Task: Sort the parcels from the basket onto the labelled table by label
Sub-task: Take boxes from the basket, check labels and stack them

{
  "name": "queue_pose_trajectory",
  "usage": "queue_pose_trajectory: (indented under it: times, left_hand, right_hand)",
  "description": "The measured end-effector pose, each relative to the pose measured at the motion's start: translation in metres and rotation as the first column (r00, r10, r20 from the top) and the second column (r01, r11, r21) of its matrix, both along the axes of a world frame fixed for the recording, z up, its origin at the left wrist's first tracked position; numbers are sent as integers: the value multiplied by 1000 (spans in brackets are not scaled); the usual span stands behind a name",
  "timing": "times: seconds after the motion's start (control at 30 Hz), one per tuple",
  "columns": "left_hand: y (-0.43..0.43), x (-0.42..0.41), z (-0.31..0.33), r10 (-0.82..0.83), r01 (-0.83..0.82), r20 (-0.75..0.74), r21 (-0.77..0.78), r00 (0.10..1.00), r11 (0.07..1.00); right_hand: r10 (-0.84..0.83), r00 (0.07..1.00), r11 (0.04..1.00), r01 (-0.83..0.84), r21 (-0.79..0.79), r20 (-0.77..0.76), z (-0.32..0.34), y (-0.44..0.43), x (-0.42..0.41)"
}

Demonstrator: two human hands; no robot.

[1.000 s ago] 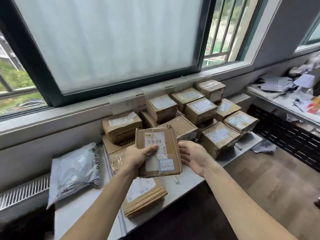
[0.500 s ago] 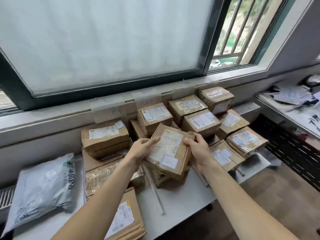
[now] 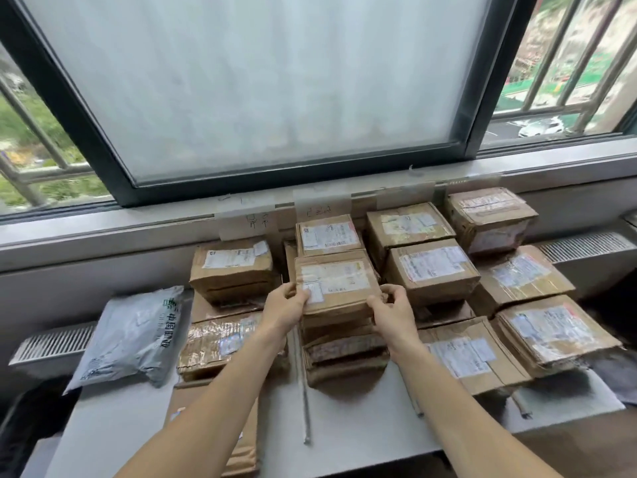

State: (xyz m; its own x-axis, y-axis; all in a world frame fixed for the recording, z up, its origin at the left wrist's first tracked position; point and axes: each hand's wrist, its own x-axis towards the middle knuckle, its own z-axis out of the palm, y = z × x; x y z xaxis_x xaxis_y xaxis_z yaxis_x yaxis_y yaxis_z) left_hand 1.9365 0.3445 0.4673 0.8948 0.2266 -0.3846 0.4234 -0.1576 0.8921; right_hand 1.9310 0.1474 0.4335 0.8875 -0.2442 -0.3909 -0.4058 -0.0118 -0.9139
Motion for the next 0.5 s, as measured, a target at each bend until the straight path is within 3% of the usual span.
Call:
queue_pose_trajectory:
  times: [0.27,0.5]
  left_hand:
    - [-23,-11,-6,-42,46,-40,121,998,992]
    - [-26,-17,3,-61,65,-48,84,997,994]
  right_hand:
    - [96,995,990,-95,-107,1,-12,-17,-3]
    - [50,997,994,-44,-99,65,-3,-22,-3]
